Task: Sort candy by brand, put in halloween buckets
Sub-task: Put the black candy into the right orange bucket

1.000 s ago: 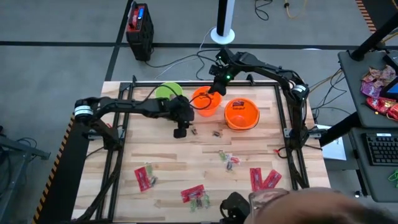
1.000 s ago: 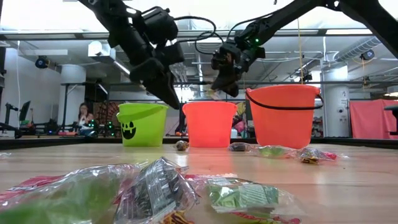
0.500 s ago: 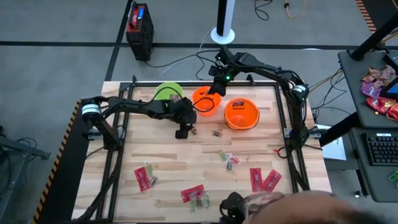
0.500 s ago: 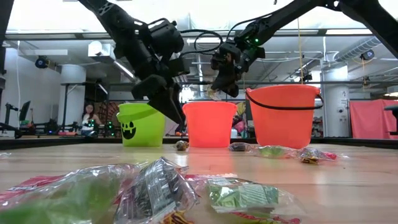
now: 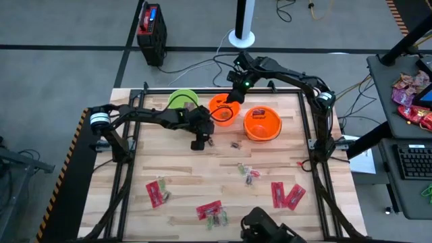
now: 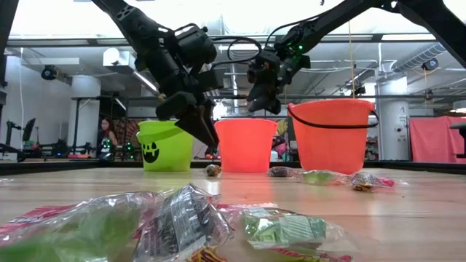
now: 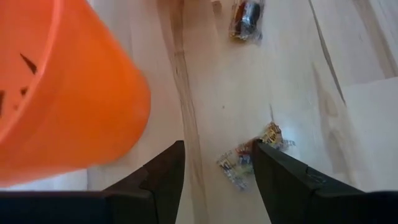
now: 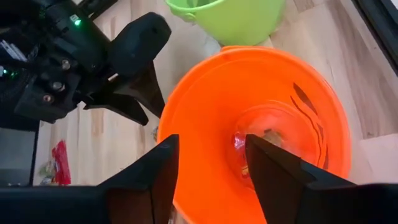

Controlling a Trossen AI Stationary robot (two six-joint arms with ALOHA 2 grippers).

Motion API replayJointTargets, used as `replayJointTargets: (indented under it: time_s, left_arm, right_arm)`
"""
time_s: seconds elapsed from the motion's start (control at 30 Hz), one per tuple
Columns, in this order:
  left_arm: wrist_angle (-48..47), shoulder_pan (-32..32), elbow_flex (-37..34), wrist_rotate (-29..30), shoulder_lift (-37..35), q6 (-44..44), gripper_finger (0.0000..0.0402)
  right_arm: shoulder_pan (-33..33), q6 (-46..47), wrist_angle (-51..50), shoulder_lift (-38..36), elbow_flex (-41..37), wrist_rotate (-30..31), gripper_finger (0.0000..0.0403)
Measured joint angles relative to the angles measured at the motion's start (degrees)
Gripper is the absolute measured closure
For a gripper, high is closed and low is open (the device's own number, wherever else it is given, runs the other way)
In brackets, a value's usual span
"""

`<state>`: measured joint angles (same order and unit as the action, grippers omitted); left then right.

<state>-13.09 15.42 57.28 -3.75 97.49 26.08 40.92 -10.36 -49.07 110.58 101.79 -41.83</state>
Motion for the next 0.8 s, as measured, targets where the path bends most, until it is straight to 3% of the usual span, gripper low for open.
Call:
replayJointTargets:
  time_s: [0.3,0.43,0.67,0.8]
  left_arm:
    - [1.8,0.2,-1.6,-2.8,2.2,11.6,0.0232]
    - [3.9,0.2,-1.7,-3.4,3.9,16.0,0.0232]
    - [3.0,0.2,-1.8,-5.4,7.2,16.4,0.0237]
    - [2.9,0.2,-1.7,-5.7,7.8,15.5,0.0264]
  right_arm:
    - [0.0,3.0,-0.1,-5.2,1.1,0.3,0.022]
    - [-1.7,3.7,-0.7,-7.8,1.1,5.3,0.022]
    - [-3.8,6.8,-2.8,-12.6,1.1,12.5,0.022]
    - [-4.4,8.9,-3.0,-15.1,1.1,13.5,0.022]
